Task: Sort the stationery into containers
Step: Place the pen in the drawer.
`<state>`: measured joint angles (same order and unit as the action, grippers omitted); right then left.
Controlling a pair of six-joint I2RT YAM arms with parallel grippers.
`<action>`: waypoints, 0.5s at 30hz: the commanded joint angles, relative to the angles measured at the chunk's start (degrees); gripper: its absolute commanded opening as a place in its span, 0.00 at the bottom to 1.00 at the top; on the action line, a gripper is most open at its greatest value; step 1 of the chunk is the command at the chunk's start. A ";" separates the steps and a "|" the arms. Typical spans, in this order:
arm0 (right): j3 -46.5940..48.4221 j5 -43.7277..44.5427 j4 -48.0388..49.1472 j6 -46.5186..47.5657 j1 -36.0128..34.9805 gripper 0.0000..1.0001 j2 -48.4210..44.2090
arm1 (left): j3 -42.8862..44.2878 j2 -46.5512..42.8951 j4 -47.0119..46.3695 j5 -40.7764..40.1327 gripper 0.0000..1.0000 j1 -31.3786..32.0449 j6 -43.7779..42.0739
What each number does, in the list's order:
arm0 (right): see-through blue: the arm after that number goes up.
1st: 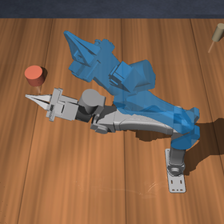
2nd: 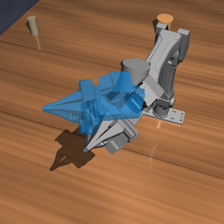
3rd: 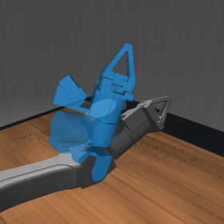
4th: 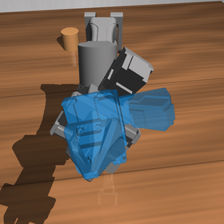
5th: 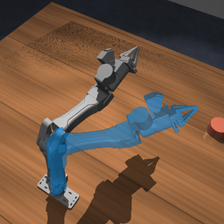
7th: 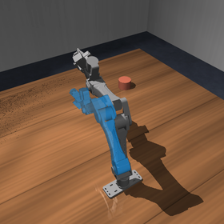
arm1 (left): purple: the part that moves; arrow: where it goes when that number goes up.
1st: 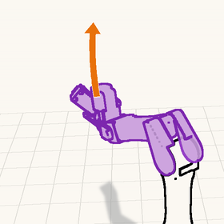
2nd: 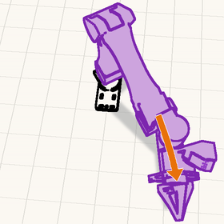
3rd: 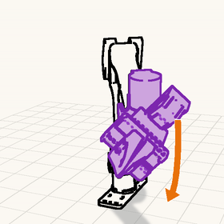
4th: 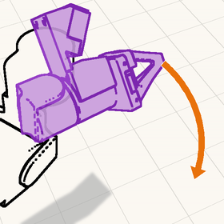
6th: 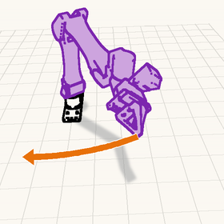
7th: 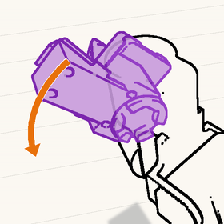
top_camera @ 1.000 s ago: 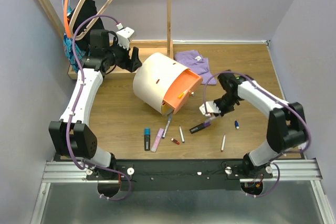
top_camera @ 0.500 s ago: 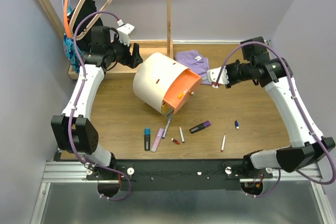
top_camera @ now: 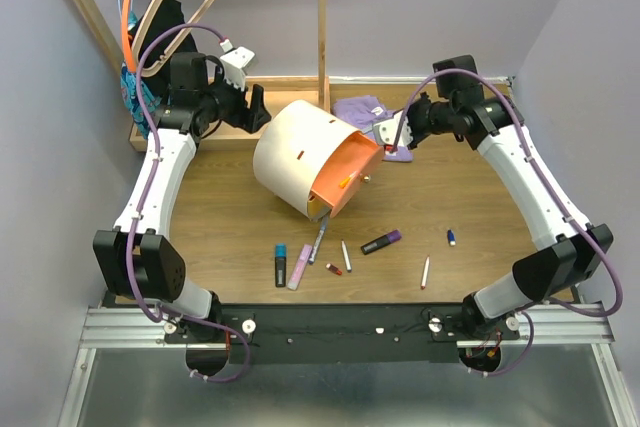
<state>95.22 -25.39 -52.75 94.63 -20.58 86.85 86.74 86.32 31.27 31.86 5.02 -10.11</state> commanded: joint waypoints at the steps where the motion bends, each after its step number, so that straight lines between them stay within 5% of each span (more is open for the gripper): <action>1: 1.11 -1.86 0.29 12.48 -1.74 0.03 1.39 | -0.87 -2.12 -0.77 -0.39 0.82 0.35 -0.70; 15: -4.60 -3.97 2.04 19.71 -6.22 0.05 0.16 | -0.96 -2.83 -0.59 -1.53 0.82 0.26 -0.79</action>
<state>92.90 -26.98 -52.03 111.55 -24.82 88.09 86.08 85.45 31.31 31.46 5.02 -10.26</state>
